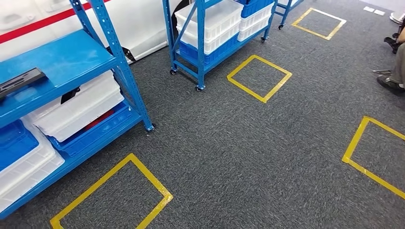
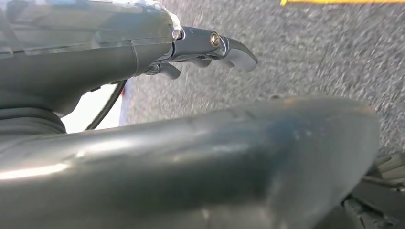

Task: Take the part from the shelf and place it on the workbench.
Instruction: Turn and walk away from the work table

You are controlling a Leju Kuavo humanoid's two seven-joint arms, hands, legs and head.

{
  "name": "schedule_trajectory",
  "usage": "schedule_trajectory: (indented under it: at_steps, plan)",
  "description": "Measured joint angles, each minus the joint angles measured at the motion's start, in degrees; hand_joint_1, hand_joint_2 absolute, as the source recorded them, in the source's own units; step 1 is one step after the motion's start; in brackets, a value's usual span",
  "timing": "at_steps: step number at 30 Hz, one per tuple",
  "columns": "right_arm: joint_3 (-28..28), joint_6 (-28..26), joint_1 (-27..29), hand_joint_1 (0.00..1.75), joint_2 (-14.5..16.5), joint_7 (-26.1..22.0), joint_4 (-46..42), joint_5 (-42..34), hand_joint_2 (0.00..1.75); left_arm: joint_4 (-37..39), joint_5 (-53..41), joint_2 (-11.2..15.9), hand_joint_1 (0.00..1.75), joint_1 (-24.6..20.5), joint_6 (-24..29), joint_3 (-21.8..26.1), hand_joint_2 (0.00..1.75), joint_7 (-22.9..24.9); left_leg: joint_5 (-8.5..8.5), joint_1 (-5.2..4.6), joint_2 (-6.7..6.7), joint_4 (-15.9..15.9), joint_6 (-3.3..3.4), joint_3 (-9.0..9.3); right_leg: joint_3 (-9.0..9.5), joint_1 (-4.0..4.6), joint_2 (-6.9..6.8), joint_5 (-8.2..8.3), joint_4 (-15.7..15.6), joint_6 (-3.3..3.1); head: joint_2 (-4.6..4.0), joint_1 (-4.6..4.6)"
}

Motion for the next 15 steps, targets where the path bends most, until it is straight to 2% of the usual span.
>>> schedule_trajectory:
  at_steps: [1,2,3,4,5,7,9,10,11,12,13,14,15]
  plan:
    - [-0.10,-0.03,0.01,0.00,0.10,-0.09,-0.04,-0.06,0.00,0.00,-0.05,-0.03,0.00,-0.01,-0.04,0.00,0.00,0.06,-0.20,0.01,-0.66,0.36,-0.35,-0.22,0.95,-0.08,1.01,1.03,-2.41,-0.05,0.00,-0.01]
    - [-0.17,-0.11,-0.02,0.00,0.15,-0.25,-0.08,-0.11,0.00,0.00,-0.18,-0.05,0.00,0.00,-0.13,-0.01,0.00,0.14,-0.35,0.02,-1.18,0.59,-0.70,-0.52,1.37,-0.04,1.75,1.29,-3.51,-0.16,0.00,-0.01]
    - [-0.23,-0.39,-0.14,0.00,0.17,-0.72,-0.11,-0.17,0.00,0.00,-0.48,-0.05,0.00,0.02,-0.29,-0.03,0.00,0.34,-0.38,0.04,-1.68,0.66,-1.07,-0.72,1.39,0.15,1.66,1.16,-3.51,-0.40,0.00,-0.02]
    - [-0.32,-0.89,-0.25,0.00,0.18,-1.62,-0.16,-0.22,0.00,0.00,-0.94,-0.05,0.00,0.07,-0.58,-0.10,0.00,0.65,-0.37,0.13,-2.18,0.61,-1.40,-0.82,1.44,0.15,0.99,1.20,-3.59,-0.79,0.00,-0.03]
    - [-0.45,-1.59,-0.35,0.00,0.15,-2.93,-0.20,-0.26,0.00,0.00,-1.48,-0.04,0.00,0.15,-0.93,-0.19,0.00,0.98,-0.49,0.18,-1.99,0.76,-1.70,-0.86,1.57,0.20,0.37,1.22,-3.75,-1.16,0.00,-0.03]
    - [-0.74,-3.10,-0.46,0.00,-0.14,-6.08,-0.24,-0.14,0.00,0.00,-2.47,-0.03,0.00,0.15,-1.49,-0.44,0.00,1.26,-2.20,0.14,0.48,3.55,-2.27,-2.04,1.81,0.15,-1.07,1.25,-4.12,-1.94,0.00,-0.04]
    - [-0.89,-3.91,-0.57,0.00,-0.64,-7.89,-0.26,0.12,0.00,0.00,-3.12,-0.01,0.00,-0.03,-1.46,-0.87,0.00,0.31,-5.59,0.15,3.44,10.34,-2.69,-5.40,1.92,0.32,-2.67,1.13,-4.22,-2.40,0.00,-0.04]
    - [-0.94,-3.90,-0.60,0.00,-0.86,-7.95,-0.26,0.20,0.00,0.00,-3.26,-0.01,0.00,-0.10,-1.20,-1.17,0.00,-0.59,-6.92,0.22,3.94,13.85,-2.83,-7.22,1.94,0.41,-3.54,1.04,-4.21,-2.47,0.00,-0.04]
    - [-1.03,-3.65,-0.63,0.00,-1.08,-7.50,-0.25,0.17,0.00,0.00,-3.25,0.00,0.00,-0.12,-0.80,-1.41,0.00,-1.60,-7.37,0.25,4.17,16.00,-2.91,-8.37,2.01,0.45,-4.40,0.93,-4.20,-2.49,0.00,-0.03]
    - [-1.18,-3.19,-0.64,0.00,-1.25,-6.61,-0.25,0.01,0.00,0.00,-3.14,0.00,0.00,-0.10,-0.36,-1.58,0.00,-2.58,-6.76,0.26,4.34,16.18,-2.91,-8.53,2.12,0.46,-5.23,0.80,-4.20,-2.47,0.00,-0.04]
    - [-1.39,-2.56,-0.64,0.00,-1.36,-5.30,-0.23,-0.19,0.00,0.00,-3.09,0.00,0.00,-0.08,0.00,-1.66,0.00,-3.35,-5.20,0.23,4.66,14.11,-2.80,-7.53,2.32,0.47,-6.00,0.67,-4.20,-2.40,0.00,-0.04]
    - [-1.67,-1.90,-0.63,0.00,-1.40,-3.67,-0.21,-0.40,0.00,0.00,-3.17,0.00,0.00,-0.09,0.23,-1.71,0.00,-3.82,-3.15,0.15,5.49,10.47,-2.55,-5.66,2.57,0.48,-6.72,0.51,-4.21,-2.28,0.00,-0.04]
    - [-2.00,-1.22,-0.57,0.00,-1.42,-1.77,-0.16,-0.56,0.00,0.00,-3.34,0.00,0.00,-0.18,0.31,-1.80,0.00,-3.88,-1.58,-0.10,7.01,6.47,-2.16,-3.67,2.85,0.54,-7.40,0.32,-4.20,-2.09,0.00,-0.04]
